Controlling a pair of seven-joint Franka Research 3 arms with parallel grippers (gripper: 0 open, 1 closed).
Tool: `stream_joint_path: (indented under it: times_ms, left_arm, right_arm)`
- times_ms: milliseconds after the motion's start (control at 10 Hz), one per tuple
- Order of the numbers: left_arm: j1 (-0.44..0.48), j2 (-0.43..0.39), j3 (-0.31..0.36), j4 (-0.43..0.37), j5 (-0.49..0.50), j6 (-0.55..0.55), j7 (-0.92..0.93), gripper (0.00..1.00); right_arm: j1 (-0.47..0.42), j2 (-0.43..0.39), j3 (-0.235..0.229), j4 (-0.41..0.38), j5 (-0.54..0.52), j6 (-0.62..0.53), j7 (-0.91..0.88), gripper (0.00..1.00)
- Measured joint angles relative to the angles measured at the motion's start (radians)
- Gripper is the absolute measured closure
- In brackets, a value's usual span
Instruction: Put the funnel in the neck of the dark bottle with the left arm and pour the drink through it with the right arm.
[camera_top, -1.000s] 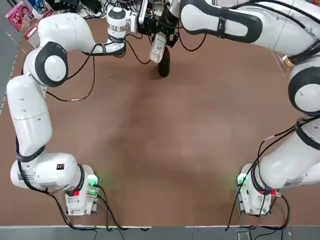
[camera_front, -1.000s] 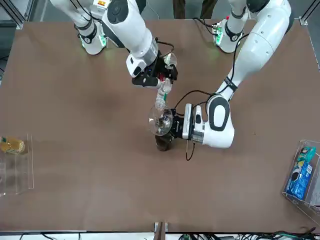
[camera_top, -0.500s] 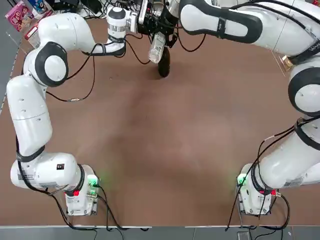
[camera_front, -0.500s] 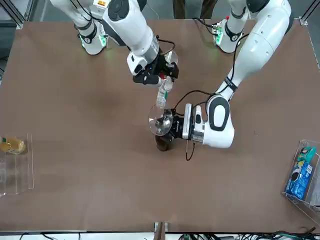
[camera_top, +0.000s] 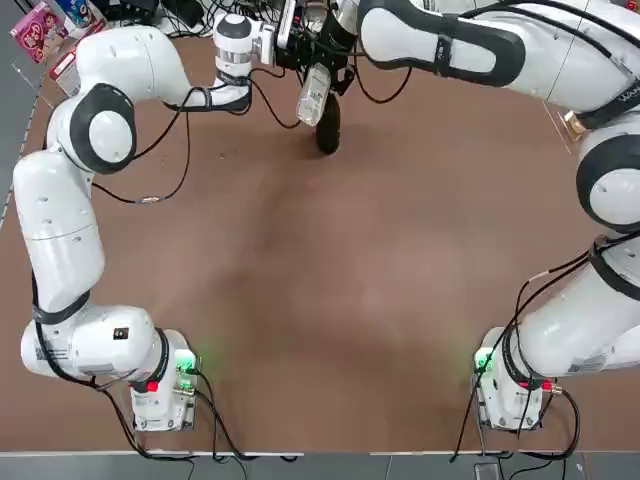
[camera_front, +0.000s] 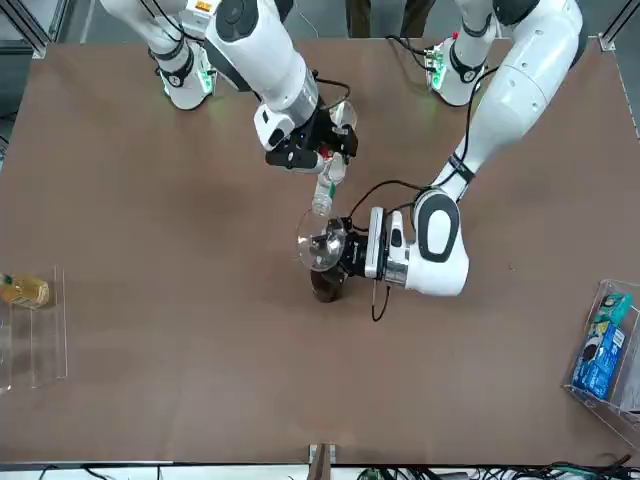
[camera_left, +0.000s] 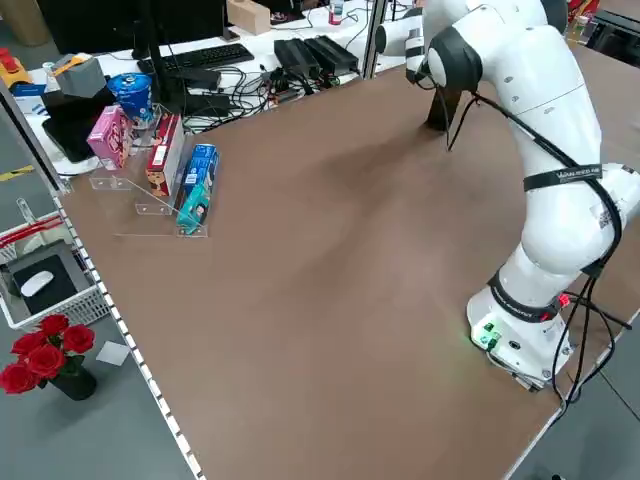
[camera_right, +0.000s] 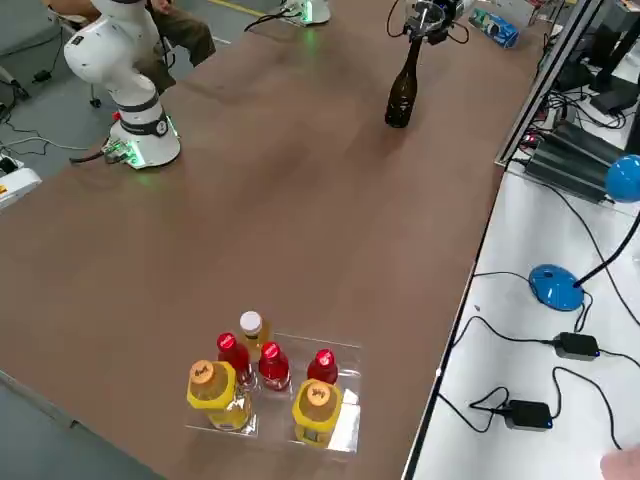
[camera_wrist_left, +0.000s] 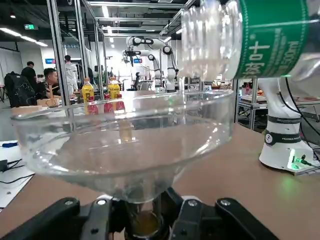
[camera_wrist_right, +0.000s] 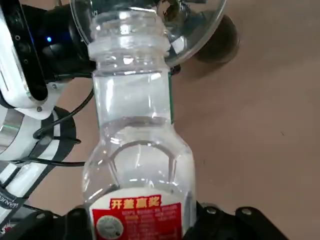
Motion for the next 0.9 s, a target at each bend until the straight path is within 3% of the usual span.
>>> stream_joint_path:
  times_ms: [300, 600, 900]
  left_arm:
    - [0.0, 0.0, 0.0, 0.0, 0.0, 0.0, 0.0, 0.78]
    - [0.0, 0.0, 0.0, 0.0, 0.0, 0.0, 0.0, 0.78]
    - [0.0, 0.0, 0.0, 0.0, 0.0, 0.0, 0.0, 0.77]
  right_arm:
    - [0.0, 0.0, 0.0, 0.015, -0.022, -0.03, -0.009, 0.48]
    - [0.0, -0.003, 0.008, 0.027, -0.175, -0.06, -0.029, 0.48]
    - [-0.01, -0.06, 0.01, 0.03, -0.247, -0.164, -0.146, 0.48]
